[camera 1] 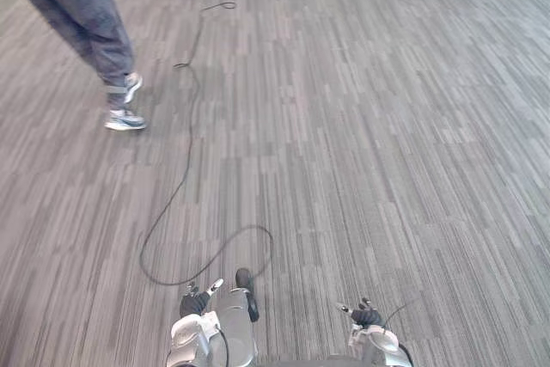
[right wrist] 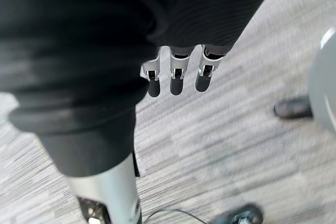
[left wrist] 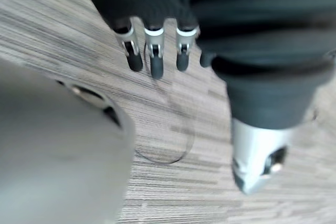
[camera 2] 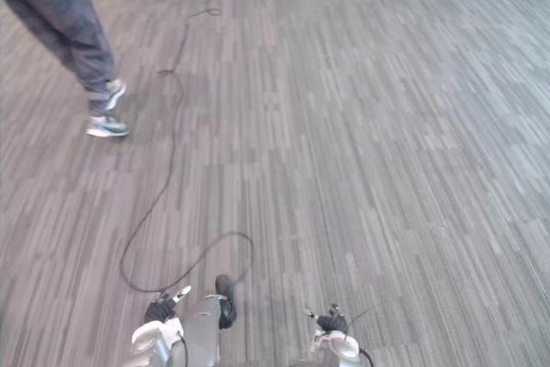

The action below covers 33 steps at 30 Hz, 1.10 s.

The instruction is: Pick up cushions and gather them together orderly.

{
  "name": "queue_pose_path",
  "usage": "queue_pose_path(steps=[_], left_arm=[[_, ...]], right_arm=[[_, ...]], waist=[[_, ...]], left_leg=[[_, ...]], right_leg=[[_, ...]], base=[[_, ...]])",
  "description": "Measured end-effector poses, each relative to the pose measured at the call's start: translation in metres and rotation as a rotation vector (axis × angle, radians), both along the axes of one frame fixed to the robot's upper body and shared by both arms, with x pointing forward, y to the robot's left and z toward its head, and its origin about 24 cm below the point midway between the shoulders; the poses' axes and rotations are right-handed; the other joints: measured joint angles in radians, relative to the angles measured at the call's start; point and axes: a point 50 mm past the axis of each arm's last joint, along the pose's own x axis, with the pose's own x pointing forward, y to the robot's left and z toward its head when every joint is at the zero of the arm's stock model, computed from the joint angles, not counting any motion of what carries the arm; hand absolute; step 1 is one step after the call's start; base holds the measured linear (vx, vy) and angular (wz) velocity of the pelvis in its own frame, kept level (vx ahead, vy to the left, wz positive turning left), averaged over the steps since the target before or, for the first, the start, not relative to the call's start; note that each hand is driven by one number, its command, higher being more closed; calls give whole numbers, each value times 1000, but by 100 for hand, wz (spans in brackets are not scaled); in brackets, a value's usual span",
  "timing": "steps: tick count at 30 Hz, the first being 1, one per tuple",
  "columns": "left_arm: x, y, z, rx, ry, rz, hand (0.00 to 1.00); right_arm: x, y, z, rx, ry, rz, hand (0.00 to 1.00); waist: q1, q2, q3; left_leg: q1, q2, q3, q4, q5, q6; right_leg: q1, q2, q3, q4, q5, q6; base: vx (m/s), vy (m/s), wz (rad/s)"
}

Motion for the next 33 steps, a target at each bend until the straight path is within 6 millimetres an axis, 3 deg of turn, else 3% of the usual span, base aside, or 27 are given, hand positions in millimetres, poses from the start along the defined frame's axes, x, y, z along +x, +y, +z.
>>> queue_pose_path(steps=[1, 2, 3, 4, 6, 8, 9, 12, 13, 14, 15, 16, 17, 18, 19, 20, 21, 22, 24, 25, 26, 28, 29, 30, 31, 33], left_arm=[[-1, 3, 0, 10, 9, -5, 0], [-3, 7, -1, 26, 30, -21, 0], [-4, 6, -3, 26, 48, -34, 0], [-6, 4, -5, 23, 66, -48, 0], [-7, -2, -7, 8, 78, -62, 0], [-6, -4, -8, -3, 84, -61, 0], [-6, -6, -10, -7, 95, -77, 0], [-4, -14, -12, -24, 105, -109, 0], [-4, -18, -12, -31, 109, -119, 0], [-4, -23, -13, -44, 111, -126, 0], [-4, -27, -14, -59, 108, -124, 0], [-3, -31, -14, -68, 105, -141, 0], [-1, -35, -13, -71, 99, -149, 0], [1, -36, -13, -77, 92, -144, 0], [-2, -36, -14, -78, 99, -132, 0], [-3, -35, -12, -76, 88, -121, 0], [0, -34, -11, -72, 73, -115, 0], [2, -29, -8, -58, 56, -108, 0], [6, -22, -5, -36, 32, -106, 0], [6, -18, -2, -19, 15, -101, 0], [3, -17, -2, -19, 5, -87, 0], [-6, -12, -4, -27, 12, -31, 0], [-9, -11, -5, -27, 18, -21, 0], [-13, -9, -6, -35, 15, 13, 0], [-14, -7, -6, -35, 15, 19, 0], [-14, 1, -4, -11, 20, 9, 0]], right_arm=[[-3, 1, -1, 3, 6, -5, 0], [-4, -1, -1, -5, 8, 4, 0], [-4, -2, -1, -7, 4, 7, 0], [0, -3, 2, -19, -23, 14, 0], [8, -2, 6, -29, -54, 52, 0], [10, -3, 8, -30, -69, 50, 0], [13, -5, 10, -35, -86, 41, 0], [16, -8, 11, -28, -90, 23, 0], [16, -10, 11, -28, -90, 19, 0], [16, -13, 11, -41, -90, 26, 0], [19, -17, 13, -56, -97, 38, 0], [20, -19, 14, -64, -104, 46, 0], [22, -22, 15, -69, -112, 37, 0], [23, -24, 16, -71, -119, 23, 0], [23, -24, 16, -71, -118, 27, 0], [22, -23, 16, -74, -111, 33, 0], [23, -20, 15, -72, -106, 49, 0], [25, -11, 13, -59, -91, 95, 0], [22, 0, 10, -38, -67, 133, 0], [20, 3, 9, -34, -56, 148, 0], [18, 4, 8, -29, -46, 147, 0], [17, 7, 7, -23, -41, 142, 0], [16, 7, 7, -22, -38, 142, 0], [11, 7, 5, -22, -25, 138, 0], [-2, 5, 0, -19, 12, 126, 0], [-7, 10, -2, -4, 30, 135, 0]], waist=[[1, -15, 2], [-2, -27, 4], [-10, -27, 4], [-22, -20, 9], [-25, 3, 11], [-31, 1, 12], [-54, -3, 9], [-68, -3, 11], [-76, -3, 11], [-79, 0, 13], [-81, 27, 12], [-85, 57, 2], [-96, 68, 7], [-103, 85, 16], [-104, 104, 24], [-97, 119, 28], [-94, 116, 31], [-84, 109, 38], [-59, 78, 44], [-49, 75, 41], [-43, 76, 38], [-35, 79, 37], [-34, 77, 36], [-28, 74, 20], [2, 57, -11], [0, 7, -46]], left_leg=[[38, -2, 29, 27, -43, 7], [115, -9, 63, 39, -92, 17], [163, -9, 76, 43, -116, 21], [241, -6, 94, 31, -146, 15], [394, 17, 179, -42, -206, -23], [479, 23, 243, -95, -227, -60], [524, 19, 280, -130, -235, -83], [633, -16, 346, -225, -224, -115], [680, -37, 346, -258, -218, -126], [727, -38, 336, -274, -211, -146], [746, -18, 331, -271, -195, -174], [739, 26, 294, -211, -151, -235], [722, 64, 251, -108, -122, -224], [676, 120, 197, 59, -68, -185], [578, 199, 112, 330, 133, -95], [469, 245, 50, 553, 167, -91], [404, 249, 23, 664, 123, -97], [303, 236, -14, 747, 40, -93], [200, 202, -5, 668, -55, -67], [136, 169, -15, 547, -93, -59], [101, 150, -17, 396, -103, -55], [39, 99, -69, 113, -91, -64], [29, 87, -81, 58, -80, -73], [4, 61, -97, -68, -34, -77], [11, 37, -111, -37, 84, -65], [11, 15, -59, 29, -1, -20]], right_leg=[[-49, -23, 15, 155, 18, 32], [-155, -59, 30, 436, 88, 106], [-211, -76, 20, 595, 110, 133], [-270, -100, -28, 738, 103, 123], [-387, -131, -157, 813, 55, 44], [-480, -148, -318, 708, 27, 0], [-523, -139, -427, 542, 32, -6], [-567, -71, -551, 164, 127, -32], [-561, -34, -564, 42, 193, -61], [-540, -13, -543, 22, 307, -203], [-539, 2, -548, 67, 273, -232], [-545, 5, -551, 140, 196, -222], [-524, 17, -551, 171, 149, -217], [-488, 41, -546, 185, 110, -208], [-419, 80, -518, 164, 68, -202], [-367, 119, -479, 139, 46, -197], [-333, 137, -441, 123, 34, -199], [-257, 157, -390, 72, 17, -203], [-141, 170, -293, -11, 7, -186], [-83, 170, -237, -56, -1, -171], [-42, 165, -182, -77, 2, -131], [17, 149, -93, -108, -28, -89], [29, 143, -77, -115, -36, -77], [62, 127, -35, -134, -59, -42], [82, 97, 27, -139, -83, -15], [36, 34, 52, -38, -60, -14]], base=[[617, 352, -67], [575, 287, -64], [530, 212, -71], [509, 180, -66], [488, 153, -108], [493, 142, -102], [414, 89, -75], [496, 68, -60], [619, 0, -18], [750, -8, -22], [742, -53, -18], [600, -66, -16], [587, -154, -13], [565, -166, -40], [659, -145, -75], [545, -64, -99], [548, -8, -119], [553, 22, -122], [533, 54, -137], [523, 123, -152], [537, 157, -149], [535, 236, -127], [789, 439, -116], [839, 503, -129], [709, 428, -128], [635, 373, -80]])
